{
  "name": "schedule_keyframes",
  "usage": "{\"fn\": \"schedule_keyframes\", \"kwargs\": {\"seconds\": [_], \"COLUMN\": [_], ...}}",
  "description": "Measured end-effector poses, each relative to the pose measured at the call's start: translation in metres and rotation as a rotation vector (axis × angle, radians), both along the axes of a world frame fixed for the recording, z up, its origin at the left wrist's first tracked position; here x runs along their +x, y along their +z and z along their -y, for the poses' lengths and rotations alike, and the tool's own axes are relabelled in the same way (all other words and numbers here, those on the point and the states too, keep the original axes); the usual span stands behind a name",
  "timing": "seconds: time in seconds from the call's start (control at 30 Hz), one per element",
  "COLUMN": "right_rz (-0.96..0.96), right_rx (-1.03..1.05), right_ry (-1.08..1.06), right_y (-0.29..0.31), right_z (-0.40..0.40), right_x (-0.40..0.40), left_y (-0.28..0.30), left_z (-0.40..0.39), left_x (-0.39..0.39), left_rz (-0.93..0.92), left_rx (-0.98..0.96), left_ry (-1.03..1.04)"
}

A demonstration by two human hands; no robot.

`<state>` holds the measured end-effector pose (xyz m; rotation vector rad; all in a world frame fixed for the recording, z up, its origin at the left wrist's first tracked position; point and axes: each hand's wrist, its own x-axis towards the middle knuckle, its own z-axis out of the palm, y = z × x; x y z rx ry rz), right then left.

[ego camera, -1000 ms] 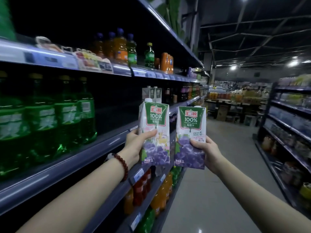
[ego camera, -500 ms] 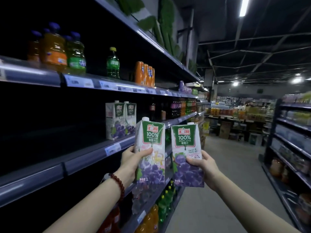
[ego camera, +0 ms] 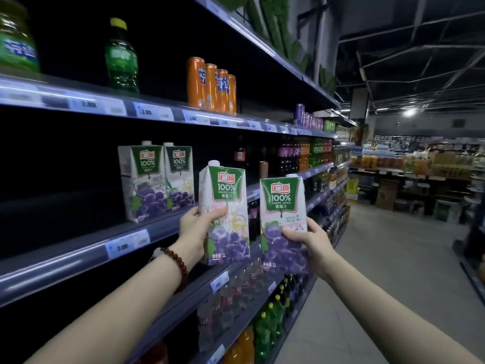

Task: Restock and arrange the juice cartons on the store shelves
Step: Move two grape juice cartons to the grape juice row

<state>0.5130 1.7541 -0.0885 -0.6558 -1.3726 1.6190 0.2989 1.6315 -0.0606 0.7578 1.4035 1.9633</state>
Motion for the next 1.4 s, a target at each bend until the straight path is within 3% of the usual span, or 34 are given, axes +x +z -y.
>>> {"fn": "schedule_keyframes", "kwargs": {"seconds": [0.23, 0.5, 0.9, 1.4], "right_rz": [0.064, -0.027, -0.057, -0.056], "right_rx": [0.060, 0.030, 0.111, 0.067], "right_ry": [0.083, 0.143, 0.340, 0.625], "right_y": [0.018, 0.040, 0.072, 0.065], "right_z": [-0.103, -0.189, -0.275, -0.338], "right_x": [-0.060, -0.133, -0.209, -0.296], "left_y": [0.023, 0.038, 0.043, 0.029], "left_z": [-0.094, -0.152, -0.218, -0.258], "left_x": [-0.045, -0.091, -0.128, -0.148], "left_rz": [-0.094, -0.069, -0.113, -0.216], "left_rx": [0.039, 0.069, 0.111, 0.110], "left_ry": [0.065, 0.185, 0.333, 0.747]}}
